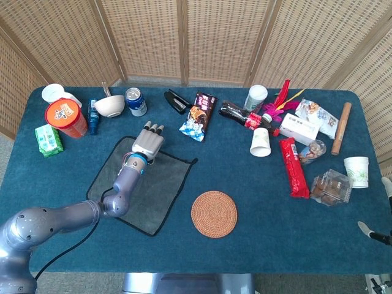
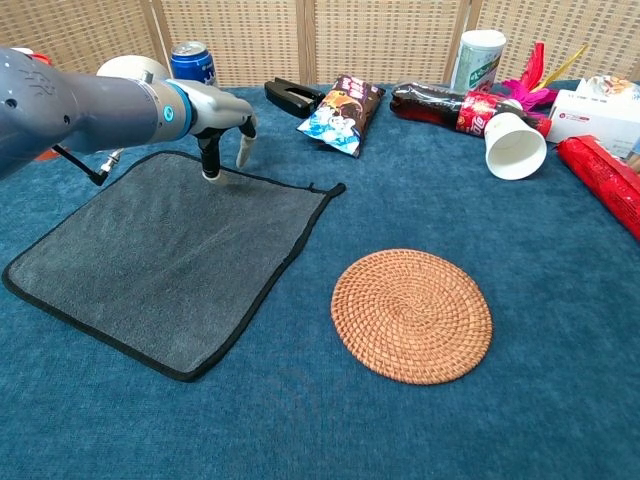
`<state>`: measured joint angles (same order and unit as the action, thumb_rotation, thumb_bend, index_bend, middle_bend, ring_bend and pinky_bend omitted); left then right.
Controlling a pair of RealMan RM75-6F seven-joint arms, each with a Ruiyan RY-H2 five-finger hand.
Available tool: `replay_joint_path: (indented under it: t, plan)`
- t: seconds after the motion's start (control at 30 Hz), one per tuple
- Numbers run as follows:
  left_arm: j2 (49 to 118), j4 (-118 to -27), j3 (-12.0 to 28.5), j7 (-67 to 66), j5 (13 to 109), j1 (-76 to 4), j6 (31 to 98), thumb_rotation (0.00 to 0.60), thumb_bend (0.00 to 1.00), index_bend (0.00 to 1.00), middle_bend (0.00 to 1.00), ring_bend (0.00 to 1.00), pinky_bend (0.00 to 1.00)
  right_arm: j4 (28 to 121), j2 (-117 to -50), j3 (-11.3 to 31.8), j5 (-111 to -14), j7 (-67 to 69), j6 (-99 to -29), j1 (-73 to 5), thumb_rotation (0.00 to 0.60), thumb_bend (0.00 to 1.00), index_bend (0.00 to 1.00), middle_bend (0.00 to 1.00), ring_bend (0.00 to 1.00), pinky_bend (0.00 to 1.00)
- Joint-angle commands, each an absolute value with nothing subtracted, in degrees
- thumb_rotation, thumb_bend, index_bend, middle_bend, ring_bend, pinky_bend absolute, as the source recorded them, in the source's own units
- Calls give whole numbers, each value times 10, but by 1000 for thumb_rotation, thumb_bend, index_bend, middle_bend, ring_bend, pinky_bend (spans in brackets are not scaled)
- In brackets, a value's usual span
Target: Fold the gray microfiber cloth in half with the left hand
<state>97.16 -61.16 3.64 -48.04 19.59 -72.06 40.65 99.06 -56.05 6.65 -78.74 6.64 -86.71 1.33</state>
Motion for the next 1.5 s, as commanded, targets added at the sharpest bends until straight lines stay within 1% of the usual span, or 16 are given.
replay_joint_path:
  t: [0.03, 1.03, 1.13, 1.3, 1.5]
  plan:
    - [974, -609, 36, -483, 193, -721, 407, 600, 369, 411, 0, 0, 0, 991, -560, 66, -788, 67, -867, 13, 600, 0, 0, 0, 0, 0]
    - [983, -605, 37, -508, 177, -724, 409, 600, 368, 414, 0, 0, 0, 994, -556, 64, -791, 76, -866, 14, 600, 0, 0, 0, 0, 0]
    - [982, -607, 38, -508, 176, -724, 408, 600, 369, 420, 0, 0, 0, 994, -556, 64, -791, 76, -866, 14, 600, 0, 0, 0, 0, 0]
    - [980, -611, 38, -510, 174, -725, 409, 600, 368, 459, 0, 0, 0, 994, -556, 63, -793, 77, -866, 14, 600, 0, 0, 0, 0, 0]
    - [980, -611, 38, -512, 171, -725, 410, 600, 369, 465, 0, 0, 0, 994, -555, 63, -794, 78, -865, 14, 600, 0, 0, 0, 0, 0]
